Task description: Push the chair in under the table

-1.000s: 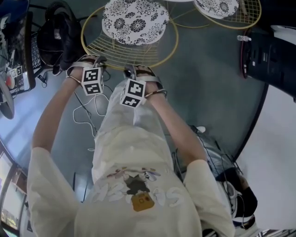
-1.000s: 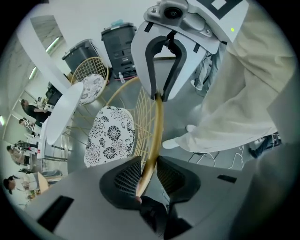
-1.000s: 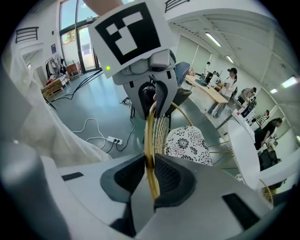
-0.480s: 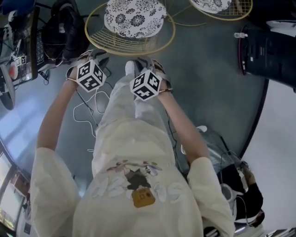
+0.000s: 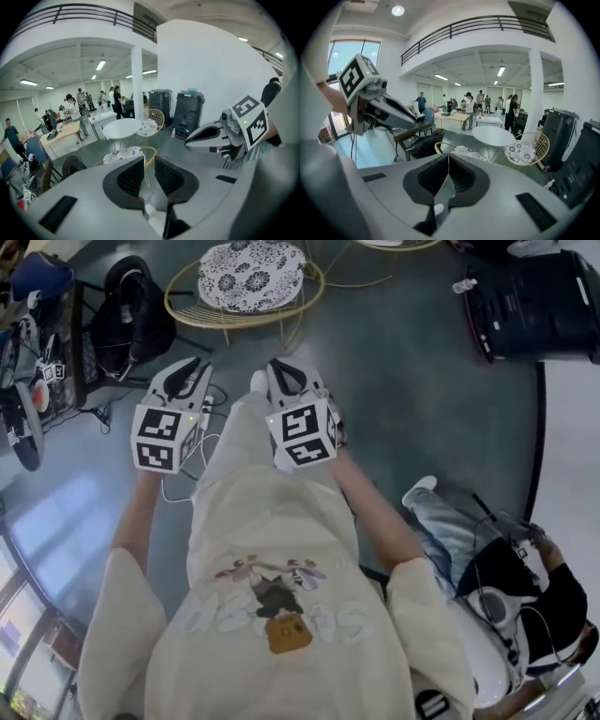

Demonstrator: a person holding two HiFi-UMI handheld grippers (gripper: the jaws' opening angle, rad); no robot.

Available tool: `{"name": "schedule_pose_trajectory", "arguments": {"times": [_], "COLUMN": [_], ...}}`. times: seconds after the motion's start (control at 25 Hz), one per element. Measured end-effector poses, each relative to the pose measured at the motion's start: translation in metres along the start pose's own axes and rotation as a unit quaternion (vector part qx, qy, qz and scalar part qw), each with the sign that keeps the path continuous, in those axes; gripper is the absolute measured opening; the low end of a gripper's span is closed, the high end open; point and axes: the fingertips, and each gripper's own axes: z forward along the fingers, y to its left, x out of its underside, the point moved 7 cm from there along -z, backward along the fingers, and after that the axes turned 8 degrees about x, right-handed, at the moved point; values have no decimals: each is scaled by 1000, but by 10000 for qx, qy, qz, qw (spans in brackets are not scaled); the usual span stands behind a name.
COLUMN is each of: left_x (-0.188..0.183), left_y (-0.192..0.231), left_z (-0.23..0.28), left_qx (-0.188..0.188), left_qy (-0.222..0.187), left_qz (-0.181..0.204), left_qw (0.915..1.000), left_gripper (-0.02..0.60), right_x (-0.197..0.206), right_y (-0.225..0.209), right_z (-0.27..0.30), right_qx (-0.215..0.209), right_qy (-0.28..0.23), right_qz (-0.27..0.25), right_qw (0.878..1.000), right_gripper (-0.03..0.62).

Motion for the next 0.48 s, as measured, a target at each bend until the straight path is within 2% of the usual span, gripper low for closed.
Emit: {"name": "schedule_pose_trajectory", "arguments": {"times": [0.16, 0.28, 0.4, 0.48], "left_x": [-5, -2, 4, 6], "left_y": [-45, -65, -81, -89], "left_z": [-33, -50, -63, -73], "left_qx": [-11, 51, 160, 192], "left_qy": [-426, -787, -911, -922], "left_qz": [-345, -840, -1254, -1369], "left_qw": [9985, 9933, 9878, 9861], "left_gripper": [38, 9, 9, 9], "right_x": [-19, -19, -11, -10], "right_y": [22, 39, 55, 64], "right_z": [-54, -80, -96, -105], "right_qx": [-218, -275, -143, 31], "right_qy": [-396, -422, -323, -265], "right_qz": [478, 866, 1211, 1510], "right_qw": [9978, 9950, 9920, 9882], "right_gripper": [9, 8, 8, 8]}}
